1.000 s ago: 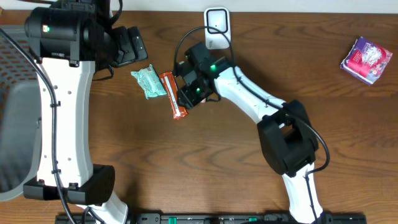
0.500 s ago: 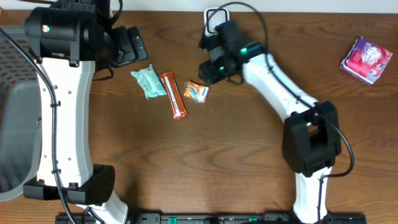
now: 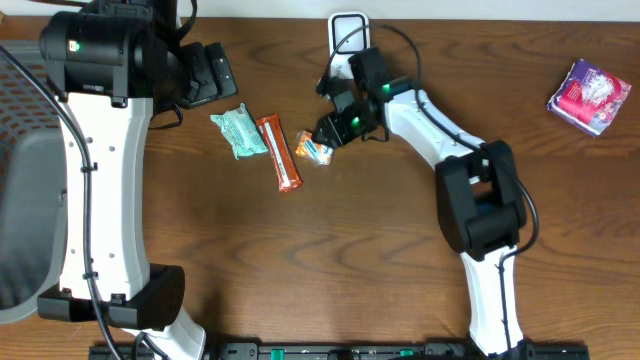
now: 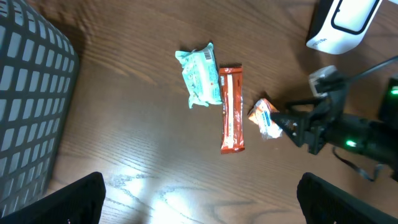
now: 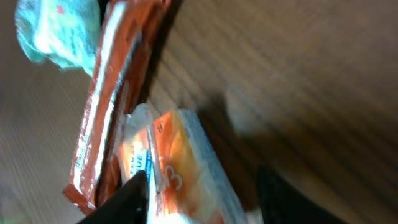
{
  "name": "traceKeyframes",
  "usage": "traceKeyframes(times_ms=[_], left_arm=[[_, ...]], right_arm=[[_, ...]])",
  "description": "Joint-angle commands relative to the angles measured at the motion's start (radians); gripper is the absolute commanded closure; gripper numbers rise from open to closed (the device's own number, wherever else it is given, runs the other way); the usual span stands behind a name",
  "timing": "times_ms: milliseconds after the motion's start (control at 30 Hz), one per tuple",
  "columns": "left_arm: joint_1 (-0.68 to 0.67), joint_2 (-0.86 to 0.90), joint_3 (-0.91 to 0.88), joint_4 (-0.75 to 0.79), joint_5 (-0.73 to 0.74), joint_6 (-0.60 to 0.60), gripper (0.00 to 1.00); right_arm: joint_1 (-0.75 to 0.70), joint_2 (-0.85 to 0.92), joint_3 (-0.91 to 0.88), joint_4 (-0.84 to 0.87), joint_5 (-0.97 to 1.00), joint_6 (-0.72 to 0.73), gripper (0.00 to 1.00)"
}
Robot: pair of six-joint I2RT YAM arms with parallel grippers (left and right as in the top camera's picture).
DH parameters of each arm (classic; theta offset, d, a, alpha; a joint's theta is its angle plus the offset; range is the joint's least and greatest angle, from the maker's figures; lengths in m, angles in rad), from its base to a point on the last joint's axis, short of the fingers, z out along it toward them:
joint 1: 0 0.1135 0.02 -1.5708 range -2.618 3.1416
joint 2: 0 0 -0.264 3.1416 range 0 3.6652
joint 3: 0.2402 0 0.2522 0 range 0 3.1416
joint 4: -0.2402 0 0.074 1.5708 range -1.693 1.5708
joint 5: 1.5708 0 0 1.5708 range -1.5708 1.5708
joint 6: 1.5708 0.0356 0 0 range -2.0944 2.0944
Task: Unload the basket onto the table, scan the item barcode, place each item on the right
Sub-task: 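Lift the orange pack and hold it before the scanner window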
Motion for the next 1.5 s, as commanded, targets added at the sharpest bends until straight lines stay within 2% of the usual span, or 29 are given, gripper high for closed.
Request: traceKeyframes(times_ms=[0, 100, 133, 167, 233, 433, 467, 600, 700, 733, 800, 867, 1000, 1233, 1367, 1467], left_arm=[[0.004, 0.005, 0.002, -0.077, -0.006, 0.002, 0.02], [0.004, 0.005, 0.002, -0.077, -0.006, 0.002, 0.02], [0.004, 0.005, 0.002, -0.077, -0.006, 0.002, 0.02], [0.004, 0.005, 0.002, -0.077, -0.006, 0.002, 0.02], [0.004, 0.005, 0.002, -0.077, -0.006, 0.002, 0.02], [0.004, 0.005, 0.002, -0.077, -0.006, 0.002, 0.02], [0.004, 0.005, 0.002, -0.077, -0.006, 0.002, 0.02], [0.004, 0.005, 0.002, -0.077, -0.006, 0.002, 0.02], [0.004, 0.005, 0.002, -0.077, -0.006, 0.002, 0.02], [0.004, 0.005, 0.002, -0.077, -0.006, 0.002, 0.02], [0.004, 0.005, 0.002, -0.077, -0.006, 0.002, 0.02], [0.004, 0.005, 0.002, -0.077, -0.006, 0.002, 0.02], [0.004, 0.005, 0.002, -0.077, -0.006, 0.002, 0.02], [0.004, 0.005, 0.002, -0.077, -0.006, 0.002, 0.02], [0.004, 0.005, 0.002, -0.077, -0.006, 0.002, 0.02], [0.004, 0.005, 0.002, -0.077, -0.006, 0.002, 0.02]], right_arm=[[0.017, 0.021, 0.013, -0.010, -0.045, 0.001, 0.55], [0.023, 0.021, 0.013, -0.032, -0.044, 0.000, 0.60], [0.024, 0.021, 0.013, -0.035, -0.044, 0.000, 0.64], [0.027, 0.021, 0.013, -0.045, -0.044, 0.001, 0.73], [0.031, 0.021, 0.013, -0.065, -0.045, 0.001, 0.82], [0.050, 0.021, 0.013, -0.154, -0.044, 0.008, 0.89], [0.055, 0.021, 0.013, -0.169, -0.044, 0.008, 0.87], [0.079, 0.021, 0.013, -0.216, -0.016, 0.008, 0.61], [0.101, 0.025, 0.011, -0.228, 0.050, 0.009, 0.52], [0.108, 0.026, 0.010, -0.229, 0.065, 0.009, 0.52], [0.119, 0.027, 0.006, -0.227, 0.089, 0.009, 0.58], [0.126, 0.027, 0.006, -0.226, 0.088, 0.009, 0.69], [0.126, 0.026, 0.006, -0.216, 0.088, 0.064, 0.99], [0.084, -0.029, 0.025, -0.217, 0.023, 0.171, 0.99], [0.022, -0.092, 0.050, -0.203, -0.005, 0.334, 0.99], [-0.050, -0.131, 0.059, -0.166, -0.136, 0.436, 0.99]])
